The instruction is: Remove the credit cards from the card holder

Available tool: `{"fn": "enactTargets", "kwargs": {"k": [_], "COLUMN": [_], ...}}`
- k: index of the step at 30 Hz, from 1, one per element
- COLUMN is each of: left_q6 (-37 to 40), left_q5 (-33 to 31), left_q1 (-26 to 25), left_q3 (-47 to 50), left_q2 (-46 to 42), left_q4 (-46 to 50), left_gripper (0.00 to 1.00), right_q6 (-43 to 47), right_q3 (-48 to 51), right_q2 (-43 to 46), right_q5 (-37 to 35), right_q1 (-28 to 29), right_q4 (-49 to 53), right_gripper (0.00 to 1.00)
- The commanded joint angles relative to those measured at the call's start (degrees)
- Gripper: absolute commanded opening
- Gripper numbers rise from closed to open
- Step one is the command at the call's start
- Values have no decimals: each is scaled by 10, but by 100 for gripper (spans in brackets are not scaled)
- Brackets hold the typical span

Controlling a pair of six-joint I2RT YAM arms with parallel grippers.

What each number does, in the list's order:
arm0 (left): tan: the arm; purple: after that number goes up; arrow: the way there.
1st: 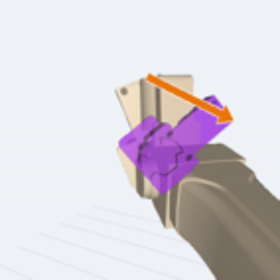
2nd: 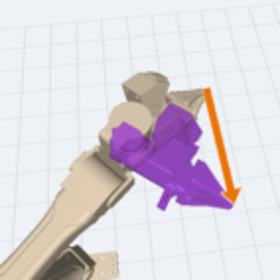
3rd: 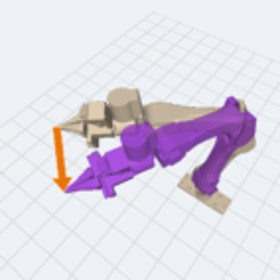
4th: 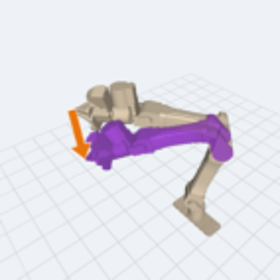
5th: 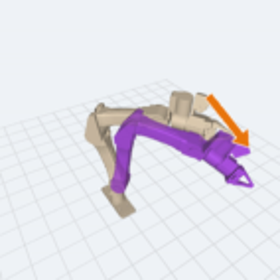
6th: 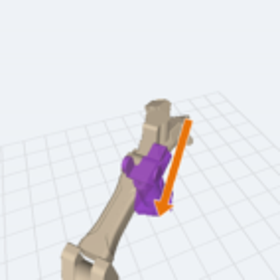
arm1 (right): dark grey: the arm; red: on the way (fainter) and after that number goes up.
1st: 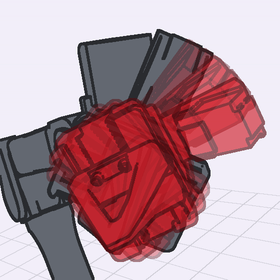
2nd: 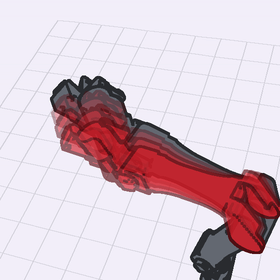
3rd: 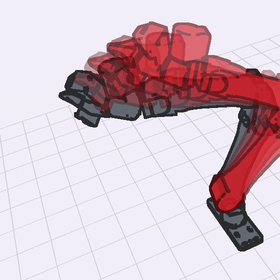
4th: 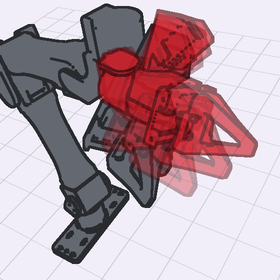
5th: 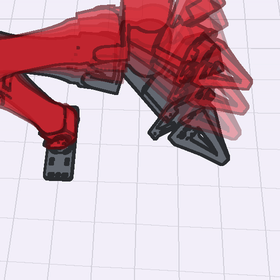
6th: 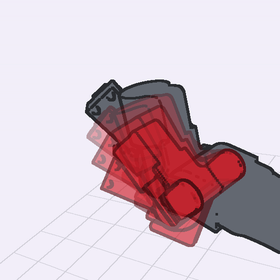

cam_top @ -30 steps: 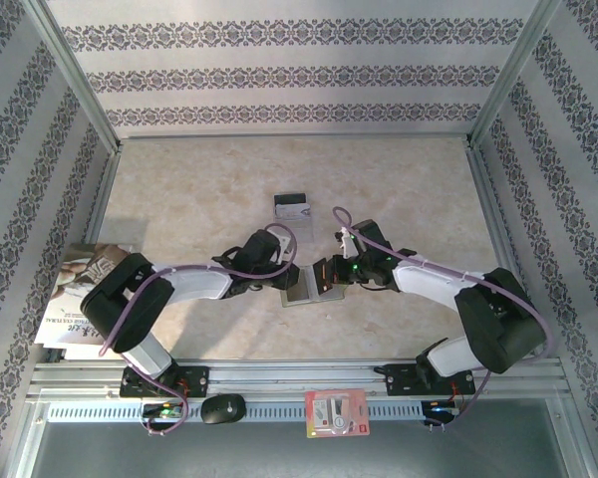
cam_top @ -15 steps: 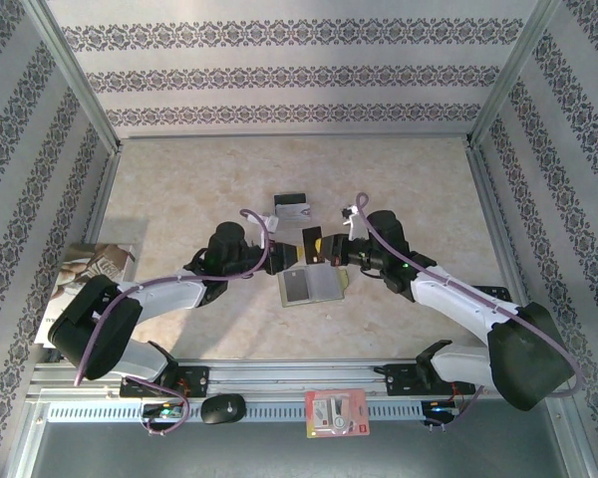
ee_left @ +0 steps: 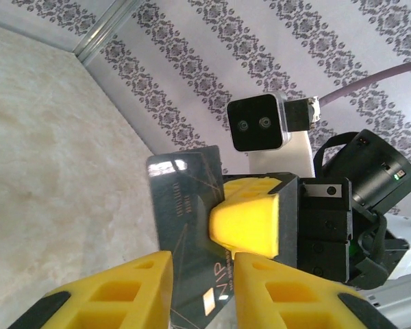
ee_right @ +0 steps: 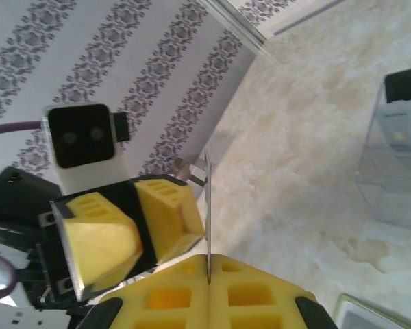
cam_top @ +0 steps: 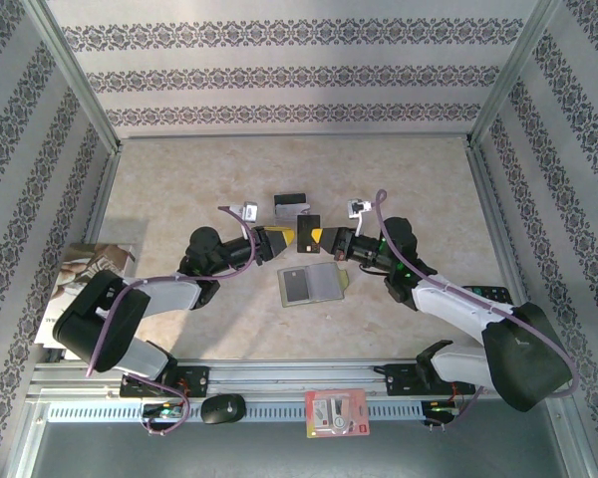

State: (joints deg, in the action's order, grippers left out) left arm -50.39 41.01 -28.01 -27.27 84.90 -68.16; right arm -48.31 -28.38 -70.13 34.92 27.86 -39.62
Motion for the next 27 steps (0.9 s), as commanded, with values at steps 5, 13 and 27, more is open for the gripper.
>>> {"fn": "enactTargets", "kwargs": {"k": [5, 13, 27], "left_q6": [-38, -59, -57], "left_q5": [24, 32, 47], "left_q1": [7, 6, 9], "left_q3": [4, 3, -31], "left_q2": [21, 35, 28], "left_q4": [-103, -135, -73], "left_gripper": [30, 25, 0], "right_q6": [-35, -48, -55], "right_q3": [10, 5, 16], "right_q2": [-10, -38, -60], "right_q5": [38, 38, 23], "right_q1": [0, 11, 22], "right_q4": [-108, -149, -148], "right_gripper": [0, 0, 20]}}
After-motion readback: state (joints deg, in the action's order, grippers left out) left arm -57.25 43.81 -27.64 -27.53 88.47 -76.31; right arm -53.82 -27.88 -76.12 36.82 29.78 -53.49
